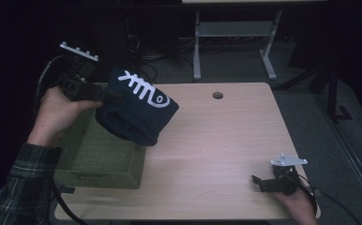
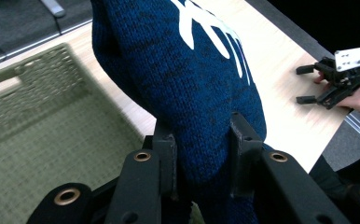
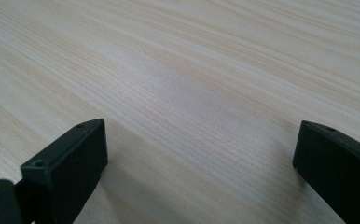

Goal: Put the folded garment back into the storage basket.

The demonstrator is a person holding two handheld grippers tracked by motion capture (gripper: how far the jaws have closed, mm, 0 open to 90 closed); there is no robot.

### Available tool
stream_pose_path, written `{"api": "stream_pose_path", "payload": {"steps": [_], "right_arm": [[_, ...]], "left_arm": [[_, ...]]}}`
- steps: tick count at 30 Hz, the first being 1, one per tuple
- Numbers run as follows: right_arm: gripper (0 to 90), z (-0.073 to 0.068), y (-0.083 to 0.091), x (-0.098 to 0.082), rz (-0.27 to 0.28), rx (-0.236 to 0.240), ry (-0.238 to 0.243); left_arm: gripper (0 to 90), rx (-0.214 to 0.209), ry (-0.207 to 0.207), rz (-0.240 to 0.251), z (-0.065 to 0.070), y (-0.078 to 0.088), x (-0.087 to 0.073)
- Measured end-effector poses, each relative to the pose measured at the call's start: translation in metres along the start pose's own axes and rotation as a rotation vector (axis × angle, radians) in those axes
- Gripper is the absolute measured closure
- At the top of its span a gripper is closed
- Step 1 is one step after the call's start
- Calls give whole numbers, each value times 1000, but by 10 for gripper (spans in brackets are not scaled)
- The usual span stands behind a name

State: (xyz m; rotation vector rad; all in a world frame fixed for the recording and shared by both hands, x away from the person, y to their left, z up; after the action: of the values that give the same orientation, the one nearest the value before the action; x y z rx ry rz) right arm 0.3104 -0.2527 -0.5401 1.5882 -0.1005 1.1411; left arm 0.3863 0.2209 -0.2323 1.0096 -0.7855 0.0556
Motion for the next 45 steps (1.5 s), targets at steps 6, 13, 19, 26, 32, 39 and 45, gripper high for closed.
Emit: {"api": "stream_pose_path", "payload": {"steps": [6,13,19,26,32,39,45], "right_arm": [[26,0,0,0,0,0,0],[27,0,0,0,0,0,0],[27,0,0,0,0,0,-1],[27,0,0,0,-2,1,-1],[27,0,0,0,-1,0,0],[27,0,0,0,-2,-1,0],[27,0,0,0,-2,0,0]], "left_arm": [[693,23,50,21,-22,15,-12],[694,56,96,45,-43,29,-28],[694,59,144,47,-59,30,-44],[694,50,199,47,-78,26,-63],[694,46,261,37,-99,15,-80],[693,51,299,15,-113,4,-94],[694,35,311,-3,-114,-8,-102]]}}
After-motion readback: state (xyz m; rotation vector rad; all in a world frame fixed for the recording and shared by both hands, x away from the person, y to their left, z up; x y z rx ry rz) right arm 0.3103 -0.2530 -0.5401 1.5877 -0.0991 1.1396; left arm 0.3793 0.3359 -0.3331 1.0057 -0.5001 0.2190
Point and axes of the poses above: each handheld gripper's, and its own axes: y roughly backward along the jaws, x roughly out of its top, z roughly to its right, the point moved 8 cm from there along -y, roughly forward along the jaws, and after that the axes turned 10 degrees about y, right-handed, at the moved point
